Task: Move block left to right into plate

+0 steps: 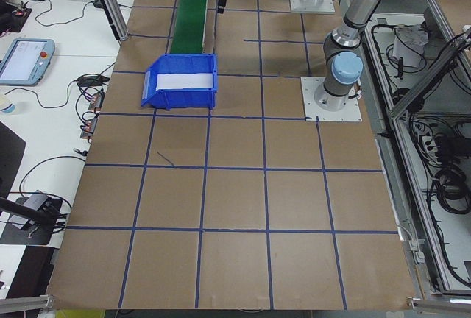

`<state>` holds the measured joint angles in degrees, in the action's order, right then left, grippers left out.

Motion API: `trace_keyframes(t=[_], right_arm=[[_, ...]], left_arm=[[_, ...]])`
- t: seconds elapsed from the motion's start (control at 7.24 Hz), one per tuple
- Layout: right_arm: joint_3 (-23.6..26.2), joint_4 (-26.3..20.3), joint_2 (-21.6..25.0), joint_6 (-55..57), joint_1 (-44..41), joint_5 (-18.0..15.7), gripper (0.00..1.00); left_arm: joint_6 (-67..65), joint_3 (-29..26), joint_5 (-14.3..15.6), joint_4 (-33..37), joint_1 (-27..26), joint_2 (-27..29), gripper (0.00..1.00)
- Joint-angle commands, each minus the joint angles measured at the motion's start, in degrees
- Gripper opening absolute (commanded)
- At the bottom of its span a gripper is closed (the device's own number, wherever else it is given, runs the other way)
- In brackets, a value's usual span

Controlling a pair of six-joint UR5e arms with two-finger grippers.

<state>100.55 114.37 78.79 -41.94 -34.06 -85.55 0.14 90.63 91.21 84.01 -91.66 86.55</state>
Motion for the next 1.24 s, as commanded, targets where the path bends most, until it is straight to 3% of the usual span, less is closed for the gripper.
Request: trace_keyframes(t=[0.0, 0.14, 0.28, 0.41, 0.55, 0.83, 1.1], right_arm=[[-8.77, -0.29, -7.04, 8.96, -11.78, 0.56, 1.0], [-9.48, -0.2, -8.46, 17.25, -15.91, 0.9, 1.0], [-10.45, 0.32, -10.21, 22.38, -18.65, 5.69, 1.0], [-10.28, 0.24, -12.32, 24.87, -20.33, 7.74, 1.0], [-11.07, 0.5, -12.43, 28.2, -22.7, 7.94, 1.0], [-12.21, 0.68, -12.78, 34.73, -25.88, 11.79, 1.0], [-12.3, 10.04, -19.51, 33.6, -25.88, 11.81, 1.0]], left_arm=[[-0.05, 0.17, 0.02, -0.16, 0.08, 0.11, 1.0], [-0.06, 0.17, -0.06, -0.25, 0.17, 0.02, 1.0], [0.03, 0.08, -0.15, -0.25, -0.01, 0.02, 1.0], [-0.06, 0.08, -0.06, -0.25, -0.01, 0.02, 1.0], [-0.23, 0.08, 0.02, -0.25, -0.01, 0.02, 1.0], [-0.23, 0.08, -0.06, -0.25, 0.25, 0.02, 1.0], [-0.23, 0.08, -0.15, -0.25, 0.17, -0.07, 1.0]])
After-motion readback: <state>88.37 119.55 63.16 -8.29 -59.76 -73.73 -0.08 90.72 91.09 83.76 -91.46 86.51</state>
